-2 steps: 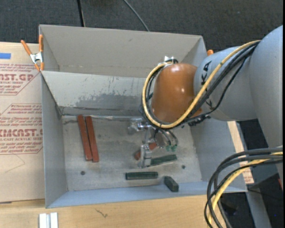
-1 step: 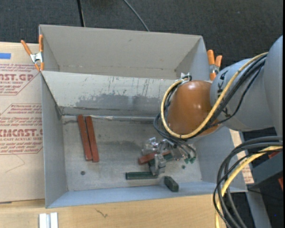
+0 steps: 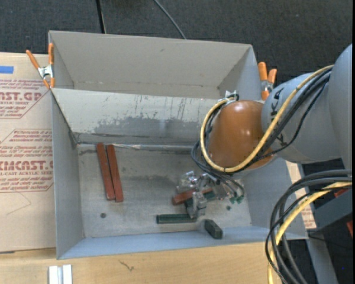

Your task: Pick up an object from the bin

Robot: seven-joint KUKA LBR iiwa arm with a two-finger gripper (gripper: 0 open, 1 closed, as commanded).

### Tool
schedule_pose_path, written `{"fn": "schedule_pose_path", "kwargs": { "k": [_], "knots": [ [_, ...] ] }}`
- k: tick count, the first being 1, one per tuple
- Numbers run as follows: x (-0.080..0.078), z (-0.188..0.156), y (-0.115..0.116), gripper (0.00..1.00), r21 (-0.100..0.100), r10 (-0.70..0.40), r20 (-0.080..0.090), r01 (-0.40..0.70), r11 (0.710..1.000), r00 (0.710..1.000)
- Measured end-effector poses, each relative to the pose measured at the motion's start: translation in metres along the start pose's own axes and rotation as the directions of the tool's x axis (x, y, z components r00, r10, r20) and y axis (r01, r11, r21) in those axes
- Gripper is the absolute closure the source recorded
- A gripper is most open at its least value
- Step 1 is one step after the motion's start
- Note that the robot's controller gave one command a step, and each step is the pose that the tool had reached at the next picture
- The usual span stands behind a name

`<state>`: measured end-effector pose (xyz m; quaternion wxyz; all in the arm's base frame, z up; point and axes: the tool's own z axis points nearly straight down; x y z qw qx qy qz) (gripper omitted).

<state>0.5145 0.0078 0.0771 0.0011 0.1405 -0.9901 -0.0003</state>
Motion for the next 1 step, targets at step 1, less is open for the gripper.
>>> {"fn": "schedule_pose_path", "kwargs": {
  "k": [1],
  "knots": [
    [-0.0030, -0.1303, -0.0107, 1.00, 0.000, 0.018, 0.004, -0.018, 1.000, 1.000]
  ]
}}
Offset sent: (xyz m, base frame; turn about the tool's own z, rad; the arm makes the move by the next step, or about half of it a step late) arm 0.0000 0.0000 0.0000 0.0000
